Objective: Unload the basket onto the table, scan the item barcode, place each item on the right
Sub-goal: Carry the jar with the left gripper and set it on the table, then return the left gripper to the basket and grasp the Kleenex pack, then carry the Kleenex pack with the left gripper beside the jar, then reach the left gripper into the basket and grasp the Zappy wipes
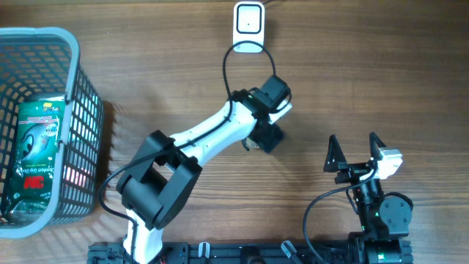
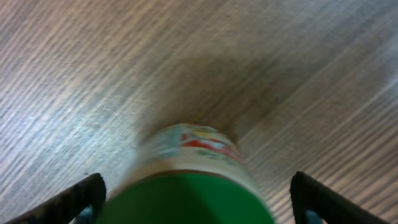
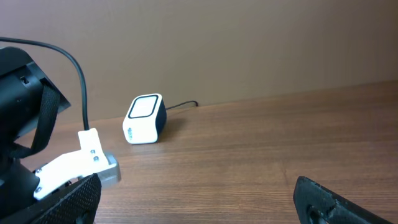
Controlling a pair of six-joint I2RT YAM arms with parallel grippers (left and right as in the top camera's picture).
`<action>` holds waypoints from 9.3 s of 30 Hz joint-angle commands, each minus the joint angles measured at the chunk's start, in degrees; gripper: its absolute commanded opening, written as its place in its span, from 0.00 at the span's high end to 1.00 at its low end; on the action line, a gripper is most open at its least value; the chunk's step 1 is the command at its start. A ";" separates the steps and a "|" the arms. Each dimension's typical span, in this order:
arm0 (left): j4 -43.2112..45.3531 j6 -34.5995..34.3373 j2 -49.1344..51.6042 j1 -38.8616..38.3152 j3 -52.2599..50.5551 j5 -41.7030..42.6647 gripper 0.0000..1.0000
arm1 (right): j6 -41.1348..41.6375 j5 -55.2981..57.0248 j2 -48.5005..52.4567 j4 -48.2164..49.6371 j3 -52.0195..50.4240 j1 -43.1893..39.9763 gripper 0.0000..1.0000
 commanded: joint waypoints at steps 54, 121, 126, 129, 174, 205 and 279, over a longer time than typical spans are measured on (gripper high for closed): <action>-20.09 -53.46 -10.67 73.83 -11.63 -14.67 0.12 | -0.63 0.61 -0.35 0.20 -0.07 0.17 0.00; -22.45 -61.86 -26.84 25.51 -15.15 -1.09 0.96 | -0.63 0.61 0.04 0.20 -0.07 0.17 0.00; -20.85 -73.33 -26.73 23.61 -15.19 -1.31 0.96 | -0.61 0.61 0.04 0.20 -0.07 0.17 0.00; -15.06 -76.78 -26.45 19.15 -15.98 -1.40 0.96 | -0.63 0.61 0.04 0.20 -0.07 0.17 0.00; -20.83 -56.26 -47.34 75.49 9.20 -15.58 0.00 | -0.63 0.61 0.04 0.20 -0.07 0.17 0.00; -23.12 -49.24 -8.15 76.41 4.98 10.38 0.00 | -0.63 0.61 0.04 0.20 -0.07 0.17 0.00; -8.90 -48.87 -13.03 77.09 -13.29 -0.55 0.04 | -0.66 0.63 0.04 0.20 -0.07 0.17 0.01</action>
